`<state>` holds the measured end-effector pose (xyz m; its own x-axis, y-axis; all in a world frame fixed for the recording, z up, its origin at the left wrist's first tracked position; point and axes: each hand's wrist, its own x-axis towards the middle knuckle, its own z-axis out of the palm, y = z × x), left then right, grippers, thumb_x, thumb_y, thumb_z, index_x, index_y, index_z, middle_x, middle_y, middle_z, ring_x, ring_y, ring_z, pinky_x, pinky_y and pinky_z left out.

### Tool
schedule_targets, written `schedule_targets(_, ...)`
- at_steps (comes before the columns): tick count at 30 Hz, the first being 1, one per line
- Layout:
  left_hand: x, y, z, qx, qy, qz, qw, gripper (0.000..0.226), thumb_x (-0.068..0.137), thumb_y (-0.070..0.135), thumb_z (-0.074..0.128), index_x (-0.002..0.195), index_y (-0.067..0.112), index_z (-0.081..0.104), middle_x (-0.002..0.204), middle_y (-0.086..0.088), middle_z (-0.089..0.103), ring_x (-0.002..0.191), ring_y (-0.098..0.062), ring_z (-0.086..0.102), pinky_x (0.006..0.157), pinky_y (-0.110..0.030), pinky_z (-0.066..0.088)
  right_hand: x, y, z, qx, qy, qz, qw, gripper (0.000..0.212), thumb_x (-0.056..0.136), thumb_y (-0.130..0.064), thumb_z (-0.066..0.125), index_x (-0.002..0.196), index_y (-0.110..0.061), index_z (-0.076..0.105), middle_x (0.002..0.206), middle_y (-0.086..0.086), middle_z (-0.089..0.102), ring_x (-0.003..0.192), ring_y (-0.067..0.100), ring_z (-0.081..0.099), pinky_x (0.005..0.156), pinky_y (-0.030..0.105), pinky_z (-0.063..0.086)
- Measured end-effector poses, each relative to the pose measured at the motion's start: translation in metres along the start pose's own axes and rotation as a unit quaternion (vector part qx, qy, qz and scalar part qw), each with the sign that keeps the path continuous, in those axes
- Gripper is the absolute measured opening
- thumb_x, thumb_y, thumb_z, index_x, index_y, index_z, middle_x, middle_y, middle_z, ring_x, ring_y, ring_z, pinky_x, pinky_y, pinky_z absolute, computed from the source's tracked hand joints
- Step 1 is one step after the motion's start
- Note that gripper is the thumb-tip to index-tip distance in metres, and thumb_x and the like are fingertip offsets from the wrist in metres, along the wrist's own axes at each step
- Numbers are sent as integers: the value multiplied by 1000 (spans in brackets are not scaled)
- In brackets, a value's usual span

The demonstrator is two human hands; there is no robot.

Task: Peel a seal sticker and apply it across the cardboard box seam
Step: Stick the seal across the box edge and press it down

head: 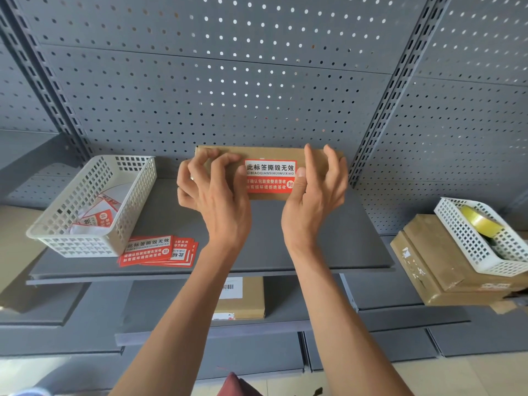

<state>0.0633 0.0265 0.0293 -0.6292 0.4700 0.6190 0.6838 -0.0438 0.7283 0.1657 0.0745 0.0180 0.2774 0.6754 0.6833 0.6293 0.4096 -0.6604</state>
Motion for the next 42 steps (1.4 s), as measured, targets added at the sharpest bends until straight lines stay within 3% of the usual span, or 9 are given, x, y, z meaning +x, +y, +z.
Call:
schedule_targets(5,1,-1,-4,28,-34,17,999,48,78,64,74,112,33,64,137,6,45,138,-28,27,108,-46,19,0,-1,-2,-22,-31,-20,999,55,96,-56,52,144,-28,52,158,0,37,152,29,21,115,46,19)
schedule_targets(10,6,2,0,40,-28,12,999,52,74,66,76,112,33,63,138,7,44,138,-29,28,105,-48,21,4,-5,-2,-36,-43,-31,998,70,89,-64,57,146,-24,49,160,2,34,153,31,18,115,46,18)
schedule_targets(17,7,0,0,27,-33,20,999,45,79,58,75,114,32,64,139,5,45,136,-24,25,103,-40,16,7,1,-3,-18,-44,-40,998,59,94,-53,60,146,-26,50,160,2,36,152,31,20,115,47,19)
schedule_targets(23,13,-5,-6,27,-53,39,998,36,88,54,68,118,34,63,140,10,43,137,-27,25,106,-53,24,12,6,-5,2,-44,-51,998,43,101,-39,53,142,-26,55,160,1,37,151,30,22,113,45,22)
schedule_targets(31,19,-8,-10,33,-65,66,995,26,96,42,63,122,36,62,142,11,42,137,-27,24,104,-48,23,20,7,-6,17,-47,-52,997,37,105,-27,45,139,-26,58,159,-3,39,151,27,23,113,40,21)
schedule_targets(34,19,-3,-11,37,-69,62,995,31,95,52,61,122,36,61,142,11,42,139,-27,24,106,-48,22,21,3,-7,14,-59,-46,997,44,101,-44,47,141,-26,56,160,-2,37,152,27,21,115,45,20)
schedule_targets(37,19,3,-10,43,-71,51,995,50,84,68,65,121,35,61,142,9,43,139,-27,25,107,-47,20,18,-4,-7,-9,-85,-46,995,68,90,-64,53,146,-26,49,164,-2,29,155,27,12,115,41,13)
schedule_targets(42,20,2,-9,47,-73,51,995,55,79,67,71,122,34,61,142,7,44,138,-29,25,107,-49,22,18,-3,-8,-23,-98,-50,994,78,85,-70,57,149,-26,44,165,-3,25,155,27,9,115,43,15)
